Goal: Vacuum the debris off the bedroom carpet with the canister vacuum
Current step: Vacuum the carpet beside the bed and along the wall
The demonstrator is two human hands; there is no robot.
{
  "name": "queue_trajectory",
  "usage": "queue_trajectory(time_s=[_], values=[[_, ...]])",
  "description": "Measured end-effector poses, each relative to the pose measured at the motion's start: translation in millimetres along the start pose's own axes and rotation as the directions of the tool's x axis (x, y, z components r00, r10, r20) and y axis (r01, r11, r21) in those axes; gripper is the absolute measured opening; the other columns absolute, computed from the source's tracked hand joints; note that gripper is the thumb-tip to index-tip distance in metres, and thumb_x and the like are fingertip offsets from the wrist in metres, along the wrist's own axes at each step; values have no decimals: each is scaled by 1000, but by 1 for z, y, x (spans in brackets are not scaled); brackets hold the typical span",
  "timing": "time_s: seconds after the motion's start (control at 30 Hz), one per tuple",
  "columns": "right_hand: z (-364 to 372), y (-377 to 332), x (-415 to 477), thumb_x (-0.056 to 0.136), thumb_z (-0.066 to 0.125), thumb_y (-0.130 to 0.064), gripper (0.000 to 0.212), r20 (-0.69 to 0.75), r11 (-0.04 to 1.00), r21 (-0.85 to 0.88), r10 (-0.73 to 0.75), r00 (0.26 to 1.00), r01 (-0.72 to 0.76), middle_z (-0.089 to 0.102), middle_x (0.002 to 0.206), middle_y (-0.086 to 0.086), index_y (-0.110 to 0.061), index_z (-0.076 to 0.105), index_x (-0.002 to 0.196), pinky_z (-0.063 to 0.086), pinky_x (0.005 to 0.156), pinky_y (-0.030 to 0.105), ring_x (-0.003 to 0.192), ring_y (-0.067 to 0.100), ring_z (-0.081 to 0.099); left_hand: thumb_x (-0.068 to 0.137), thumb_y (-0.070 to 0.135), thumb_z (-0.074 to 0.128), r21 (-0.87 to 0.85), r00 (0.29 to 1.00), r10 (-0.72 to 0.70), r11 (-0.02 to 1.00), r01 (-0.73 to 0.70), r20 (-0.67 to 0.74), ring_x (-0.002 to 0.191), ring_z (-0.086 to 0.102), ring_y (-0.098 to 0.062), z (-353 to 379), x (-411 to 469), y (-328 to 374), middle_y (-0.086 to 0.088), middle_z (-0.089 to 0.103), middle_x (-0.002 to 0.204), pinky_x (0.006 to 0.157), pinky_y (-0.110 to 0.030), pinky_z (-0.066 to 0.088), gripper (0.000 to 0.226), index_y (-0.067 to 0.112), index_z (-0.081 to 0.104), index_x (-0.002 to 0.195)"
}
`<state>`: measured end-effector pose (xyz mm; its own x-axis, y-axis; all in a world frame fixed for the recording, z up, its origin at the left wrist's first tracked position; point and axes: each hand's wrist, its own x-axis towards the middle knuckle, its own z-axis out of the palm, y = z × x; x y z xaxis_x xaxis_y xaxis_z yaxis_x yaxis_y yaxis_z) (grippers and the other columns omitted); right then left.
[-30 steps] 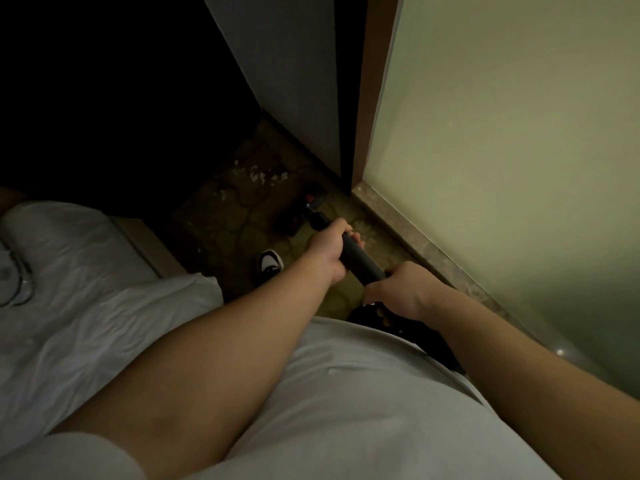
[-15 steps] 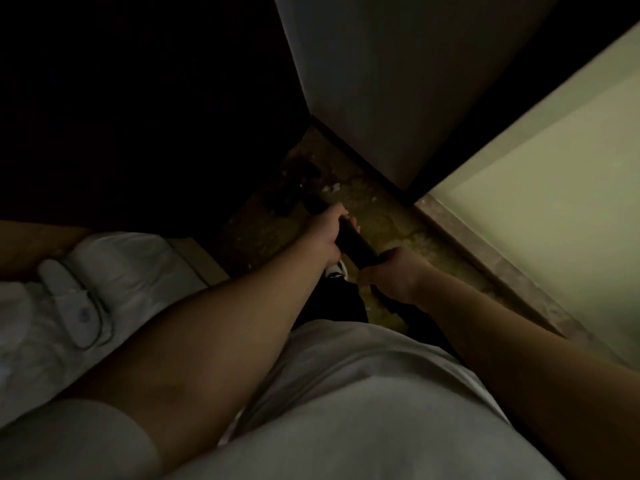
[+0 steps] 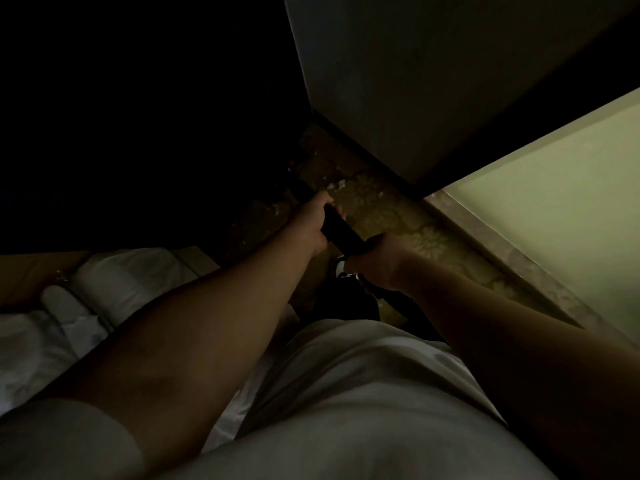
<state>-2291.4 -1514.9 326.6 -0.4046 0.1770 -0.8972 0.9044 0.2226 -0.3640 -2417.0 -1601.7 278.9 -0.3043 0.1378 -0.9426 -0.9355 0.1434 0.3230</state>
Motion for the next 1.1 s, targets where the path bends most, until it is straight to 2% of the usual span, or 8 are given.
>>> queue_trajectory(time_s=[0.13,0.27,0.57,0.77,0.83,0.9,0.97,1.1], values=[[-7,-3,-1,92,74,-34,20,-24,1000,12,2,1000,-2,68,71,-1,-18,69,81,45,50,22,60,10,63,96,14,56,21,1000,13,1000,-13,6,65,55,-16,9,2,5,-3,53,70,68,-31,52,18,8,54,79],[-20,5,-8,93,72,-36,20,-35,1000,14,15,999,-15,68,68,-4,-19,70,82,39,38,15,53,7,62,96,11,56,18,1000,21,1000,-22,20,63,56,-16,27,-3,3,-4,54,68,69,-30,53,16,6,55,81],[-50,77,-43,83,78,-29,19,-35,987,142,81,996,-75,76,71,4,-11,75,87,64,63,34,56,18,72,95,12,55,71,998,-33,997,29,60,63,52,-16,90,-25,-56,-4,51,68,66,-30,52,18,8,52,78],[-71,152,-82,83,77,-37,28,-72,985,122,135,988,-125,74,79,4,-11,74,93,50,50,25,62,18,70,91,11,58,64,993,-96,994,92,67,58,54,-13,141,-44,-126,-4,52,71,56,-29,54,11,7,52,84],[-79,179,-97,82,77,-38,31,-73,981,137,150,986,-139,75,82,7,-10,73,95,55,55,29,69,22,72,91,12,59,59,990,-119,992,115,76,57,54,-13,158,-52,-153,-4,53,73,59,-30,54,10,7,52,86],[-87,207,-111,83,76,-36,32,-65,978,152,155,986,-143,77,87,11,-8,72,98,64,69,38,77,28,75,91,11,59,60,986,-133,990,127,99,57,54,-13,175,-61,-179,-4,52,76,62,-30,54,9,7,52,88],[-95,234,-126,84,74,-34,31,-66,978,154,151,986,-139,77,90,14,-6,72,97,66,81,45,83,32,76,91,10,59,40,981,-148,989,144,122,57,53,-13,191,-71,-205,-4,51,76,59,-30,54,9,7,52,87],[-109,278,-150,86,76,-29,28,-43,971,175,172,984,-162,79,90,15,-5,72,99,66,82,46,83,32,79,91,8,61,-1,974,-172,985,175,149,59,55,-14,213,-88,-248,-6,53,79,57,-29,54,6,7,56,94]])
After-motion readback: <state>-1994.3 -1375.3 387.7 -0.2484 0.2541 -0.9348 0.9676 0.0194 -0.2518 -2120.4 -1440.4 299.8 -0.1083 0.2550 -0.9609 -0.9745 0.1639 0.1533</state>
